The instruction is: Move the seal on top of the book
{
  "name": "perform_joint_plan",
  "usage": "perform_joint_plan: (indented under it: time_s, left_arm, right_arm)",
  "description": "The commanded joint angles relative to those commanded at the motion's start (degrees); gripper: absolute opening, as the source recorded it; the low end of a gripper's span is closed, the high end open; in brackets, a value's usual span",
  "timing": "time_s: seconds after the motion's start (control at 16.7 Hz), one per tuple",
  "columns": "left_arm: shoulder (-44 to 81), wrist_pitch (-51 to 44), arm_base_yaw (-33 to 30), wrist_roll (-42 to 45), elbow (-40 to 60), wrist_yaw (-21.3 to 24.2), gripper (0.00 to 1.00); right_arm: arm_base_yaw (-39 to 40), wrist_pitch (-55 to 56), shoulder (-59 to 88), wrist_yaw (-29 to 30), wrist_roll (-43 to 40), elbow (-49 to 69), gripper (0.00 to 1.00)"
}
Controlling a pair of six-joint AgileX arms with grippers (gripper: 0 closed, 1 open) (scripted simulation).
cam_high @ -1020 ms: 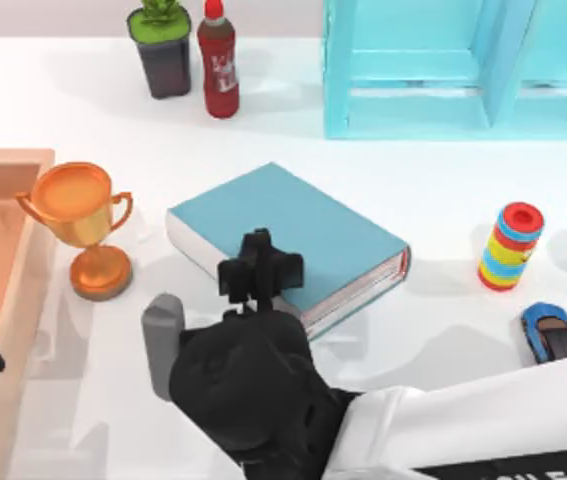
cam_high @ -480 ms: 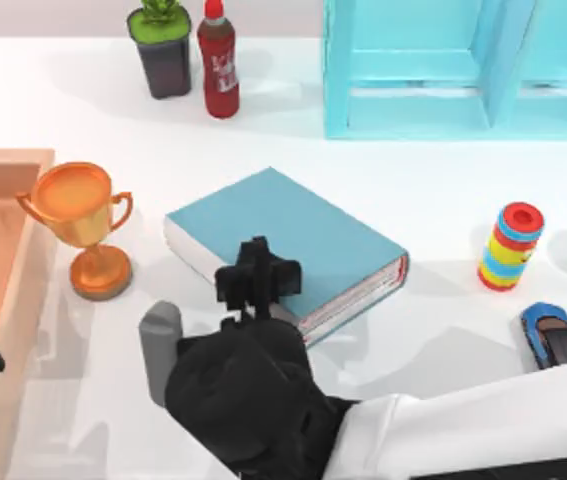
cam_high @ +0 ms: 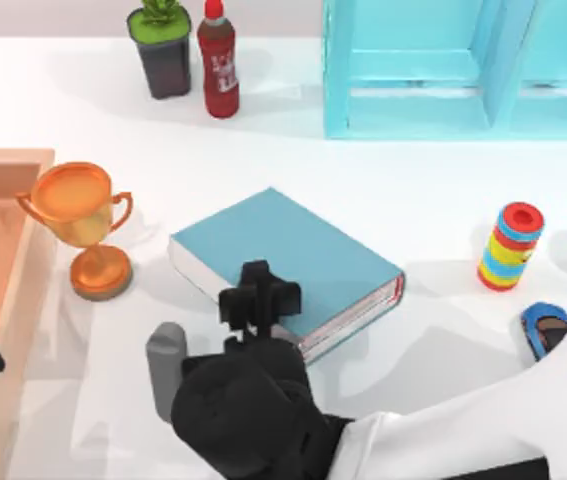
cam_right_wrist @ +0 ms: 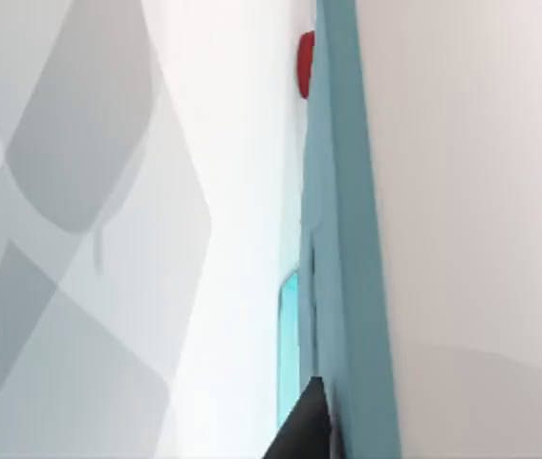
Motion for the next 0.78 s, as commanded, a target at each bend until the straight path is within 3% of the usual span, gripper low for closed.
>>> perform_joint_plan:
  time_s: [0.06,0.78]
  left_arm:
    - [0.00,0.00,0.00,0.00,0.00,0.00,1.00]
    - [0.00,0.00,0.00,0.00,0.00,0.00,1.00]
  right_arm:
    - [0.00,0.00,0.00,0.00,0.00,0.00,0.00]
    - [0.00,0.00,0.00,0.00,0.00,0.00,0.90]
